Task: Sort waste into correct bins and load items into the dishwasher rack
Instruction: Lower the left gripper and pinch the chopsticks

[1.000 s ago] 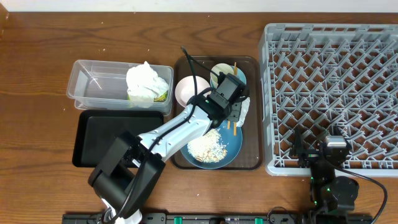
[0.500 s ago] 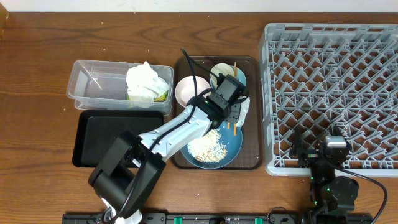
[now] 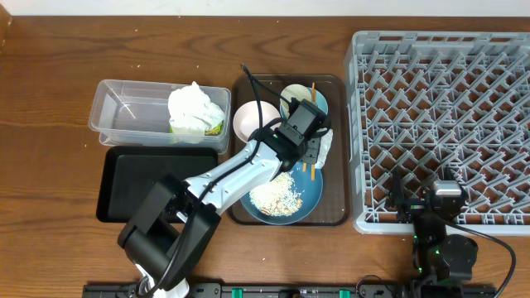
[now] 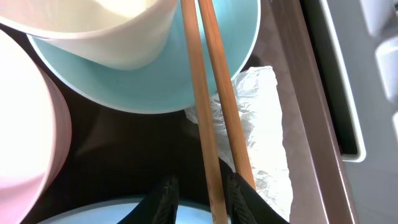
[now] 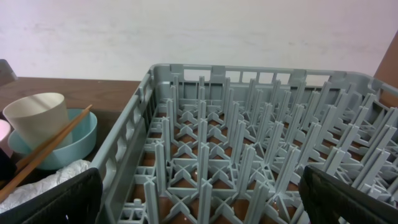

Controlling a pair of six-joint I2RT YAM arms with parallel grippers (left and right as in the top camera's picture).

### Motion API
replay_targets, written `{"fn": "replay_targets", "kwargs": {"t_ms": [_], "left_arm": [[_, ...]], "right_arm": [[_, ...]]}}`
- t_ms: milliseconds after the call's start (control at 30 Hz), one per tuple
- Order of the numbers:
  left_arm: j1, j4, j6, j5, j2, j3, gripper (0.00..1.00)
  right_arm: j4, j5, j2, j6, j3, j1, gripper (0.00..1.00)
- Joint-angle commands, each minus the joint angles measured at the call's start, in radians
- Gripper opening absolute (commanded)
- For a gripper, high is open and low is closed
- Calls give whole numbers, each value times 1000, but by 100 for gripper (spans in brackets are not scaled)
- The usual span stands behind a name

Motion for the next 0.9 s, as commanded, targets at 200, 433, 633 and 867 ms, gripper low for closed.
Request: {"fn": "replay_targets", "kwargs": {"t_ms": [200, 433, 633, 867], "left_arm": [[-4, -3, 9, -19, 15, -11, 28], [-21, -2, 10, -21, 15, -11, 28], [-22, -3, 10, -24, 17, -11, 28], [-22, -2, 10, -55, 19, -11, 28]], "right_arm": [[-4, -4, -4, -4, -1, -3, 99], [-4, -4, -4, -4, -1, -3, 99], [-4, -4, -4, -4, -1, -3, 99], [-4, -4, -4, -4, -1, -3, 99]]}}
